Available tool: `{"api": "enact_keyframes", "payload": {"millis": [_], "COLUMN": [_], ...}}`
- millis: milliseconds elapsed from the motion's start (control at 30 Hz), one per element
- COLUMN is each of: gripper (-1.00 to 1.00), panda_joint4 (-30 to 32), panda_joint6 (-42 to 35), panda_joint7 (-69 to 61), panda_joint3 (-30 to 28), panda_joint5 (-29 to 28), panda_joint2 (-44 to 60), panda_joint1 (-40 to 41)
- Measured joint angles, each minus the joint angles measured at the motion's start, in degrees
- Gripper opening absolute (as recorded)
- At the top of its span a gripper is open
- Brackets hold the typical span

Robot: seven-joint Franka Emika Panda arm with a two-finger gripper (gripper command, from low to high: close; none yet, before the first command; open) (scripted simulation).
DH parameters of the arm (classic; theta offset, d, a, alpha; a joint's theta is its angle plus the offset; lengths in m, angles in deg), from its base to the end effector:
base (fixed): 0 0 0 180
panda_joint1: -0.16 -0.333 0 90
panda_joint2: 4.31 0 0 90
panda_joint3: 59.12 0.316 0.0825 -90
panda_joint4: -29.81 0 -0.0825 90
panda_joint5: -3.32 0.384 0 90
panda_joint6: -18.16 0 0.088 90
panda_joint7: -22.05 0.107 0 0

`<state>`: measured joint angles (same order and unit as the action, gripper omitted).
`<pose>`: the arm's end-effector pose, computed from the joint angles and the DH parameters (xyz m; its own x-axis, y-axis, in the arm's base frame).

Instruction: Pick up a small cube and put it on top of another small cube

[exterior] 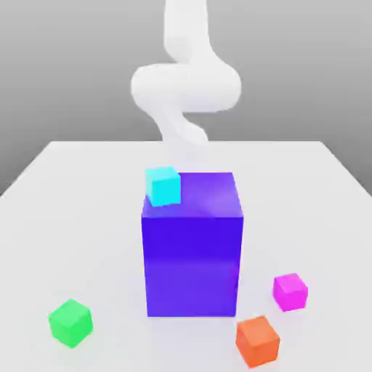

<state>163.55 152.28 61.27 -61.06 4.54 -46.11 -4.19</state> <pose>0.3745 0.0117 0.6726 0.6062 -0.6250 0.4918 -0.4304 -0.7778 -0.4580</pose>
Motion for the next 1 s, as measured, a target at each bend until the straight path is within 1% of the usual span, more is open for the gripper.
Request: {"api": "enact_keyframes", "payload": {"millis": [367,567,700,833,1000], "gripper": [0.0,0.0,0.0,0.0,0.0], "panda_joint4": [8.6,13.2,16.4,19.5,22.9], "panda_joint6": [10.2,15.7,19.5,23.4,28.6], "panda_joint7": [-29.7,-45.5,-55.2,-63.2,-68.6], "panda_joint3": [-6.4,-7.0,-6.2,-4.9,-4.7], "panda_joint5": [6.0,9.0,9.8,8.2,1.8], "panda_joint2": [18.2,27.9,34.3,40.3,47.3], "panda_joint1": [-17.6,-24.7,-28.2,-31.3,-33.3]}}
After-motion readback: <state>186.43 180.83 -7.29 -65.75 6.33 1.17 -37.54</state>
